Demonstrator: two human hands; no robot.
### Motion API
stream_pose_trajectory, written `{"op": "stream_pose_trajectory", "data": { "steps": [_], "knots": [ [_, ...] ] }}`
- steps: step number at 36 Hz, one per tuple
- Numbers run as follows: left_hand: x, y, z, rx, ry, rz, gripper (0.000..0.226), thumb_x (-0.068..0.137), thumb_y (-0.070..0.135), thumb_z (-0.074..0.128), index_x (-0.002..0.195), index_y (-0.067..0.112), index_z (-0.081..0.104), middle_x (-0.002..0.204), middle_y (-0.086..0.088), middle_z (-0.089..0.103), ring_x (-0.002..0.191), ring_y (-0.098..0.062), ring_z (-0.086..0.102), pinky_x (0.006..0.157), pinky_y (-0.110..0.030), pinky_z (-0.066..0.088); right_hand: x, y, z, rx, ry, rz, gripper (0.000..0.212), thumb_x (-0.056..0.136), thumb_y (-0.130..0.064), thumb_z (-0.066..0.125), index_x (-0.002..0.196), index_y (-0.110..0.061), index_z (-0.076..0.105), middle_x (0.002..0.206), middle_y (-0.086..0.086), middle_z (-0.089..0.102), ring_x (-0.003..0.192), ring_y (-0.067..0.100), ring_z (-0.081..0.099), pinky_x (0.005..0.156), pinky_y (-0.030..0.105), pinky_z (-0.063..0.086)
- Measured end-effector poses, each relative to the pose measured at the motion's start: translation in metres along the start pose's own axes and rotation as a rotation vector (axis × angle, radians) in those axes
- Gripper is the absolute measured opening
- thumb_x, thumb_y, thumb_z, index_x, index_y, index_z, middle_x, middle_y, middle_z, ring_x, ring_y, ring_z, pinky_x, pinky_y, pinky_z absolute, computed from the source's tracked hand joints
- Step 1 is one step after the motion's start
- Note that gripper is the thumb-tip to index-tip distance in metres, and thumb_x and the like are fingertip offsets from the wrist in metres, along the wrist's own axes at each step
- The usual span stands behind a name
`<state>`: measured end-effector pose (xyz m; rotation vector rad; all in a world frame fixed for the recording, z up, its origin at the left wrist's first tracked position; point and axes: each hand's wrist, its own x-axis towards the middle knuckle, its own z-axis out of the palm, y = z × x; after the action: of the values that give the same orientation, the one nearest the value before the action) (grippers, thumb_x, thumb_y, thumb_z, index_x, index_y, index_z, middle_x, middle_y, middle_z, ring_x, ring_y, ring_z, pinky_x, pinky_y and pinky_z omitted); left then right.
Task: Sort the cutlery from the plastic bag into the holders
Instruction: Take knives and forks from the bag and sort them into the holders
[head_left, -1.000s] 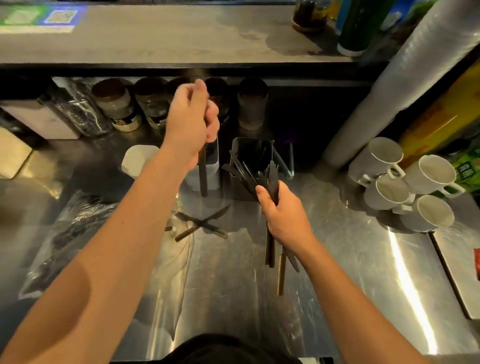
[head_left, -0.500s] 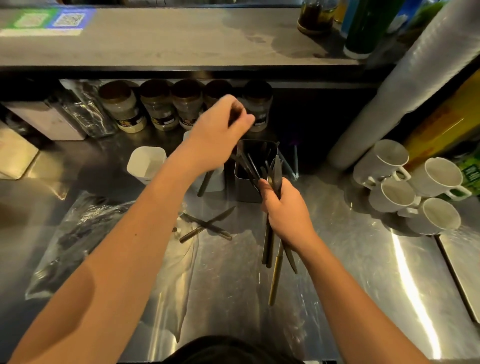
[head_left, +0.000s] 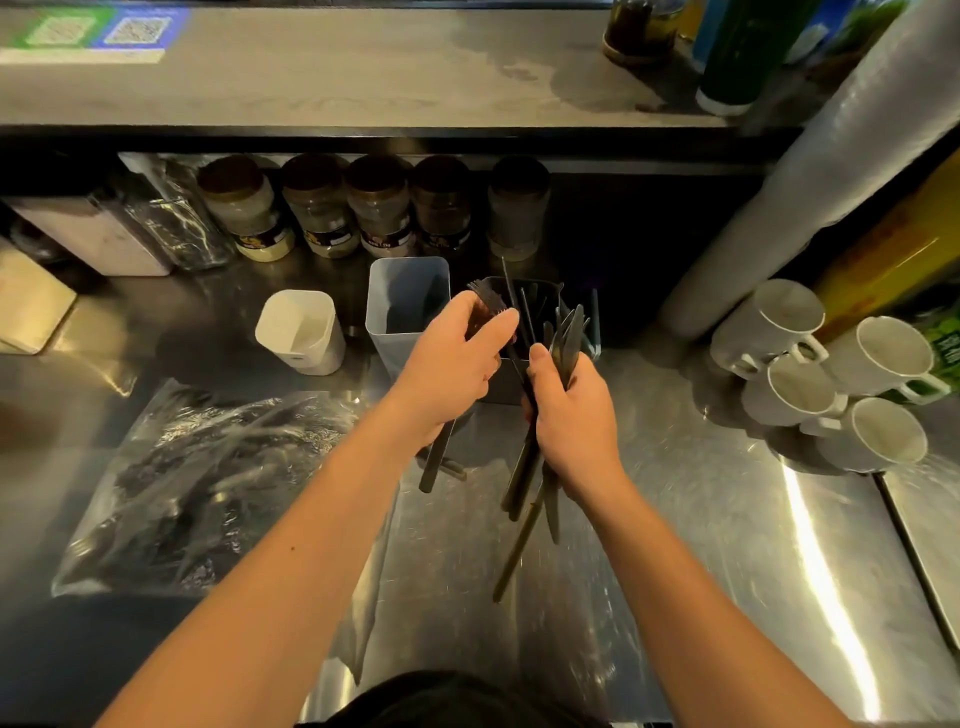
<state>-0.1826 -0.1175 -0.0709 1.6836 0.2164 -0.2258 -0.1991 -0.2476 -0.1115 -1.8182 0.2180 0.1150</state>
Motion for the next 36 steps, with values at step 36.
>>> {"op": "stream_pose_trajectory", "data": {
  "steps": [36],
  "knots": [
    [0.151, -0.038, -0.099, 0.299, 0.437, 0.201, 0.033, 0.094, 0.029, 0.068, 0.119, 0.015, 0.052, 0.095, 0.013, 0.055, 0.086, -0.001, 0.053, 0.07, -0.006, 0.041, 0.029, 0.019, 0.015, 0.311, -0.018, 0.281, 0.03, 0.103, -0.042, 0.051, 0.091, -0.014, 0.052, 0.057, -0.003, 0.044, 0.05, 0.012, 0.038, 0.053, 0.032, 0.034]
  ]
}}
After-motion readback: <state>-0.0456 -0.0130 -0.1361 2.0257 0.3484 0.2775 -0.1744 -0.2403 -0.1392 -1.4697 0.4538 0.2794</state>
